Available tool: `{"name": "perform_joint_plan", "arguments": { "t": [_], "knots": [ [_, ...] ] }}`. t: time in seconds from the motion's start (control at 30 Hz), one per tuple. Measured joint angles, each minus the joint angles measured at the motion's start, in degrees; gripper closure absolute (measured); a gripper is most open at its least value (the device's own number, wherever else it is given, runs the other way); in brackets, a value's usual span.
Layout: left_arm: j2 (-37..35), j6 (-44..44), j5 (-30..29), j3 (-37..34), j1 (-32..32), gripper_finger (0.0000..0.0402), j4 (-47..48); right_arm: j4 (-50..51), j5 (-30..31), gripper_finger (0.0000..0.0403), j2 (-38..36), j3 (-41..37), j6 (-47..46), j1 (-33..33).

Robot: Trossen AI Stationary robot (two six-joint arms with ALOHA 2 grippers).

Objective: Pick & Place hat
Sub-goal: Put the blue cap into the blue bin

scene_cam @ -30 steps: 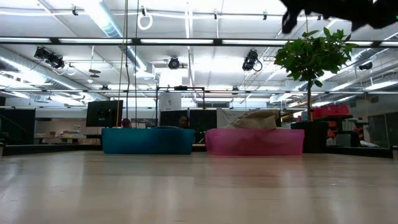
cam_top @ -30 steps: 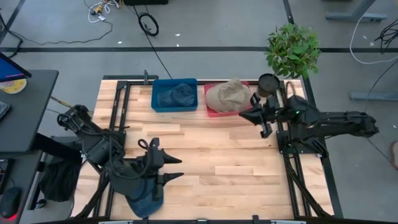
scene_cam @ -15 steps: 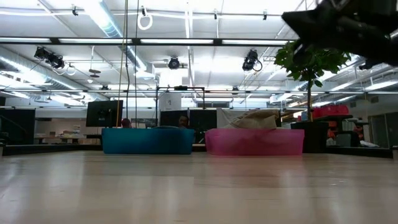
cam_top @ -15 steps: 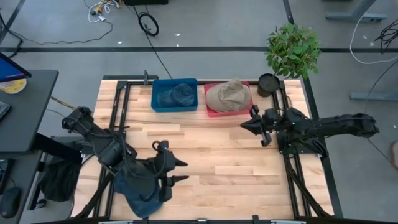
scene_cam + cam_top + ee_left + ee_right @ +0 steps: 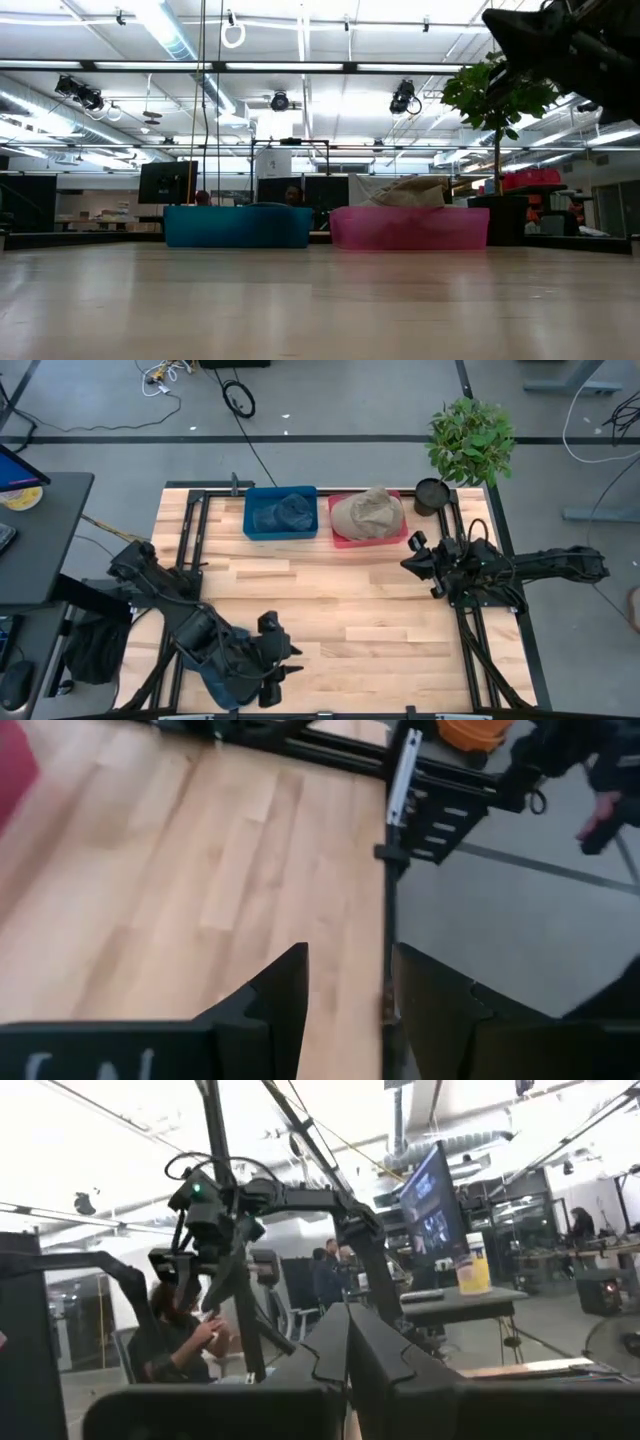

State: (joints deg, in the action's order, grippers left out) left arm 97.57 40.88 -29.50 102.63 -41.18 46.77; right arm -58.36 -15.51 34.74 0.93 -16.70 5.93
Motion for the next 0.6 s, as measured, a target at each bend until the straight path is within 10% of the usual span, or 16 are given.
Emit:
{"name": "perform_joint_plan", "arguments": {
  "t": [0.4,0.6],
  "knots": [
    [4.91,6.07,10.72,1.16,-5.39,0.0257,-5.76,10.95,0.03,0.0392,-3.62,0.0,-0.86,0.02],
    [12.42,2.43,11.69,15.63,-7.56,0.0257,-5.29,10.99,0.01,0.0392,-3.61,0.0,-1.04,0.01]
  ]
}}
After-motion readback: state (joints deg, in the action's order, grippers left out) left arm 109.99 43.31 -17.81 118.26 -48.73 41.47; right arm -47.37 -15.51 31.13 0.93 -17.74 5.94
